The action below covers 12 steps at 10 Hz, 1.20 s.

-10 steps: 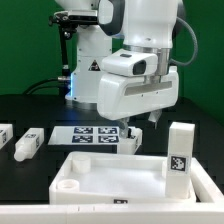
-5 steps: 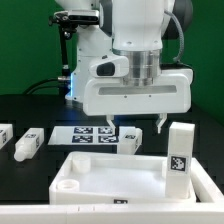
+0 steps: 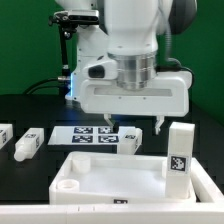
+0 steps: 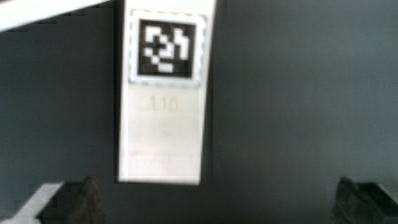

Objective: Assemble desk

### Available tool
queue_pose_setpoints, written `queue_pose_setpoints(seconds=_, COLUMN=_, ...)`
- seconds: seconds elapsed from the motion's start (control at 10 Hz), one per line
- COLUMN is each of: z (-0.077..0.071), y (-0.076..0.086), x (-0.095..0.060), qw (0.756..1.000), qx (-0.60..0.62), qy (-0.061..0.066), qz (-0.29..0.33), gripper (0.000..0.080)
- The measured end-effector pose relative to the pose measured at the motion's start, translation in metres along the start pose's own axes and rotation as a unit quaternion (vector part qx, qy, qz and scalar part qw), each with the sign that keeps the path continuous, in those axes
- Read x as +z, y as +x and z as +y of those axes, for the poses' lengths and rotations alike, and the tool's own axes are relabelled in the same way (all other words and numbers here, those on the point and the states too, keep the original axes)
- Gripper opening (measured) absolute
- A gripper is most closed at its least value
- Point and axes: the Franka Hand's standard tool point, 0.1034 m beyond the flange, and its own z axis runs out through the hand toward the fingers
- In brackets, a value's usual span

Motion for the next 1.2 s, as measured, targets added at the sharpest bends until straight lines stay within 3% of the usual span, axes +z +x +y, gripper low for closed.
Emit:
queue_pose_setpoints(seconds=0.1, z=0.008, y=0.006, x=-0.001, qw=0.998, qx=0.045, qy=0.035, qz=-0.04, gripper=0.0649)
queue_pose_setpoints(seconds=0.5, z=0.008, y=-0.001, x=0.0, qw=0.983, qx=0.037, qy=0.04, qz=-0.173, gripper=0.0649)
queue_pose_setpoints(seconds=0.8, z=-0.002, y=-0.011, x=0.011, qw=0.948, qx=0.041, qy=0.039, qz=-0.314, gripper=0.0649)
queue_pose_setpoints(seconds=0.9, z=0.003, y=-0.014, x=0.016, qw=0.928, qx=0.052, qy=0.035, qz=-0.368, gripper=0.0649)
queue_pose_setpoints(seconds=1.0, z=0.006, y=-0.011, x=0.023, qw=0.92, qx=0.051, qy=0.033, qz=-0.386, gripper=0.0649)
queue_pose_setpoints(seconds=1.2, z=0.004, y=-0.009, x=0.023, qw=0.921, qx=0.05, qy=0.033, qz=-0.384, gripper=0.0649)
